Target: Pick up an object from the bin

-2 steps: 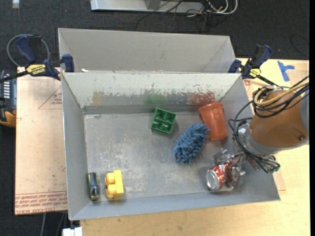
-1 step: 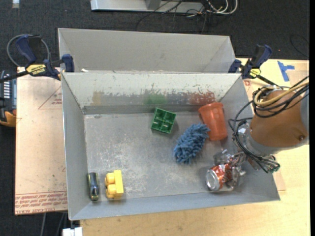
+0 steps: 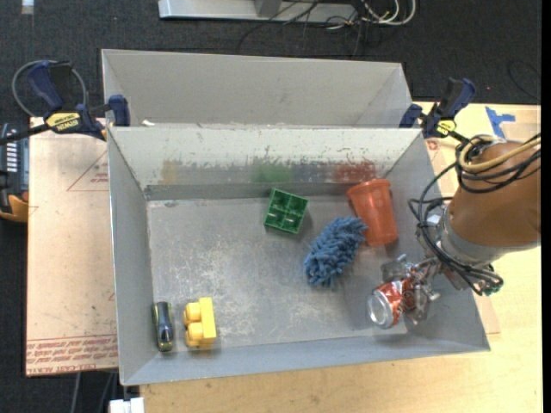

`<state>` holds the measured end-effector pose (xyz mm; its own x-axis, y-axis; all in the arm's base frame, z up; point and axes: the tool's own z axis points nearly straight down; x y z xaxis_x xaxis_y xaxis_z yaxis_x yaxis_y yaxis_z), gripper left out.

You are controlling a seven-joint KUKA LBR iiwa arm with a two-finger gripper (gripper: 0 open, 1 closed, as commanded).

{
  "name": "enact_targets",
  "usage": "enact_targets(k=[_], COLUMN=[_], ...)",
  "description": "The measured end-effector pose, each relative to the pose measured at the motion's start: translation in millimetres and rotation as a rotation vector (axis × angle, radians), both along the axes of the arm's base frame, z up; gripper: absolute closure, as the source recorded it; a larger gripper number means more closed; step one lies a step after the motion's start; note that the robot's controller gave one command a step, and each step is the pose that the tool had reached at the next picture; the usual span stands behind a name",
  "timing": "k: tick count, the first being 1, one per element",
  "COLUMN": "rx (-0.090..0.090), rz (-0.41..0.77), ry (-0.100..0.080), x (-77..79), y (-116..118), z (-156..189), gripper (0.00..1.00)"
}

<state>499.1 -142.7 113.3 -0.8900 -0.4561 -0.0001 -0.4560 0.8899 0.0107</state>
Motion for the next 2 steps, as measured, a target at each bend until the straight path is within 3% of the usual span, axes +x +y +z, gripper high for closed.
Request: enact_targets(k=[1,2], rx=[0.0,0.003], rz=[-0.001,-0.001], ry=[-0.005,0.002], x=[2.0,0.2], y=[0.4,1.3], z=[23.3,36.1], gripper=[1.0,1.0])
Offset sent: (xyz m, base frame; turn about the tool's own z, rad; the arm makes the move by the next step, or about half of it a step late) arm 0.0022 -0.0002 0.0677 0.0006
